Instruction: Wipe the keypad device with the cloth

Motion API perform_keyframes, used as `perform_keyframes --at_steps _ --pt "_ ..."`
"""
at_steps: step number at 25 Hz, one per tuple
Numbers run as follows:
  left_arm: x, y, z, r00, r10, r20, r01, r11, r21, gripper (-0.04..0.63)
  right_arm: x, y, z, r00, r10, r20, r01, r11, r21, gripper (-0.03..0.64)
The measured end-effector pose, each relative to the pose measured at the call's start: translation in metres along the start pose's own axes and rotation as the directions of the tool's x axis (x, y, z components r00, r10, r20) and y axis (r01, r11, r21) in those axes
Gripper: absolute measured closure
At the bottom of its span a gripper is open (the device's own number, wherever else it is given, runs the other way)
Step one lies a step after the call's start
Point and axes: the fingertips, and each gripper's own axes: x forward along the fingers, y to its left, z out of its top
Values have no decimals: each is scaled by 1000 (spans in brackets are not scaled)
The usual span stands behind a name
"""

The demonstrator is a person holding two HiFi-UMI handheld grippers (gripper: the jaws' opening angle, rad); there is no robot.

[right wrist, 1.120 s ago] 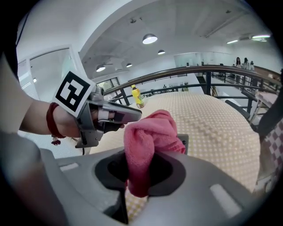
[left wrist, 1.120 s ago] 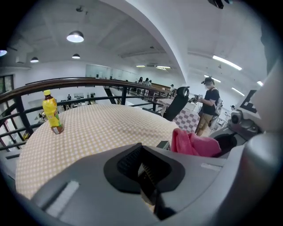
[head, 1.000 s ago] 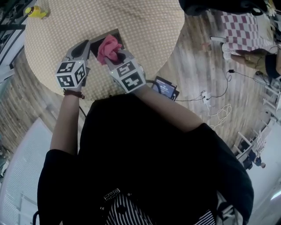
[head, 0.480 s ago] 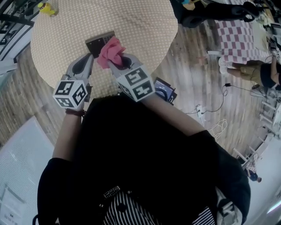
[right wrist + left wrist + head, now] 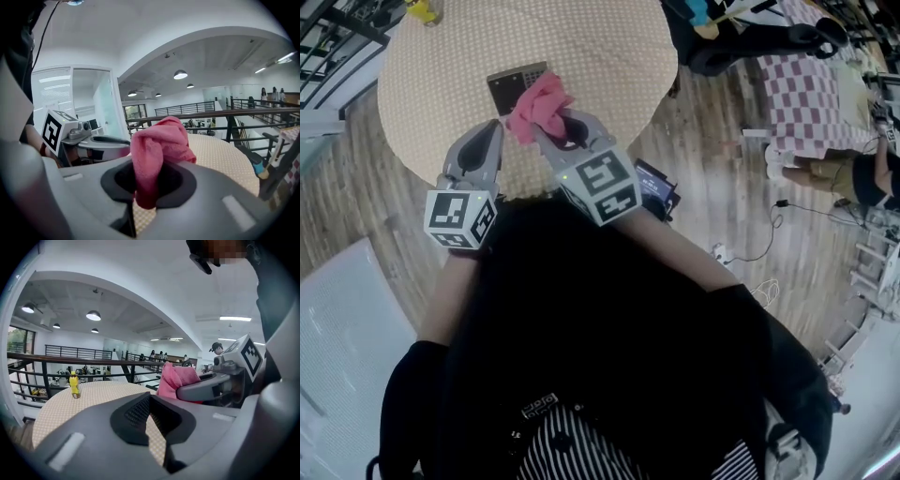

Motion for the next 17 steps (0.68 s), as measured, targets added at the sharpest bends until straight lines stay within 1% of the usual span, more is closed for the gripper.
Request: perform_keyframes --at_steps 3,5,10,13,17 --pt "-2 -6 4 999 24 23 -25 1000 6 595 -12 -3 -7 1000 -8 2 7 1000 4 541" --pt "-1 -14 4 999 28 28 -28 1000 9 597 -21 -8 -13 1000 -16 -8 16 1000 17 541" --pt "0 -28 3 1000 -1 23 0 1000 20 595 -29 -10 -15 1000 -14 -11 14 1000 21 541" --pt "-1 -35 3 1000 -7 20 6 1000 13 595 -33 -8 -21 1000 -5 -7 6 1000 23 541" --pt "-4 -46 3 1000 -20 6 20 1000 8 595 -39 -14 -28 1000 -17 -12 17 999 37 541"
